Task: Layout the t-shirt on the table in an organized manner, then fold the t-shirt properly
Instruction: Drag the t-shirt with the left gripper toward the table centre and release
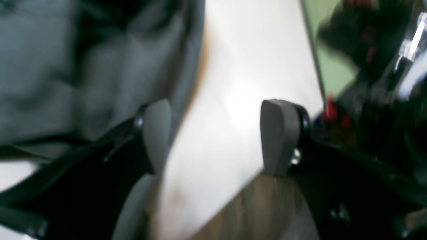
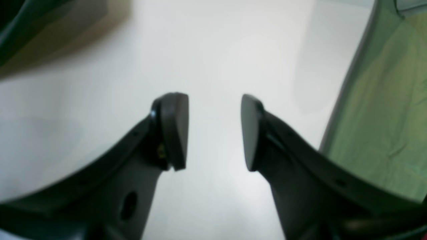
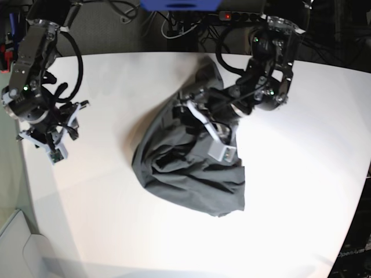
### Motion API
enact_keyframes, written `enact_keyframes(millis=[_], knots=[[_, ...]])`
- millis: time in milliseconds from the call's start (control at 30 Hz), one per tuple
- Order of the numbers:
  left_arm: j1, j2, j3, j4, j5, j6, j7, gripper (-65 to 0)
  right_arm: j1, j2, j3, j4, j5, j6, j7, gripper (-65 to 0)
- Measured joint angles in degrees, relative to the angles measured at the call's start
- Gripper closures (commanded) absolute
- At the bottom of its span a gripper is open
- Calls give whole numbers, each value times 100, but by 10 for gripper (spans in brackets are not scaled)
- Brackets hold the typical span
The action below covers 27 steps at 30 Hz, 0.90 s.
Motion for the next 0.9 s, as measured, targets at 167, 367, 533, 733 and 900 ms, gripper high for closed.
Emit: enact_keyframes(millis=[167, 367, 533, 733, 900], knots=[[111, -24, -776, -192, 365, 42, -321, -418, -37, -2, -2, 0, 2, 2, 2, -270], [85, 299, -824, -592, 1381, 20, -428, -418, -50, -7, -46, -2, 2, 0, 2, -270], [83, 772, -835, -599, 2280, 7, -623, -419, -44, -17, -46, -2, 2, 0, 4, -270], [-140, 1132, -833, -1058, 3021, 0, -649, -419, -37, -15, -50, -2, 0, 2, 0, -270], [-372, 1128, -835, -1550, 3056, 7, -640, -419, -33, -17, -50, -2, 2, 2, 0, -270]])
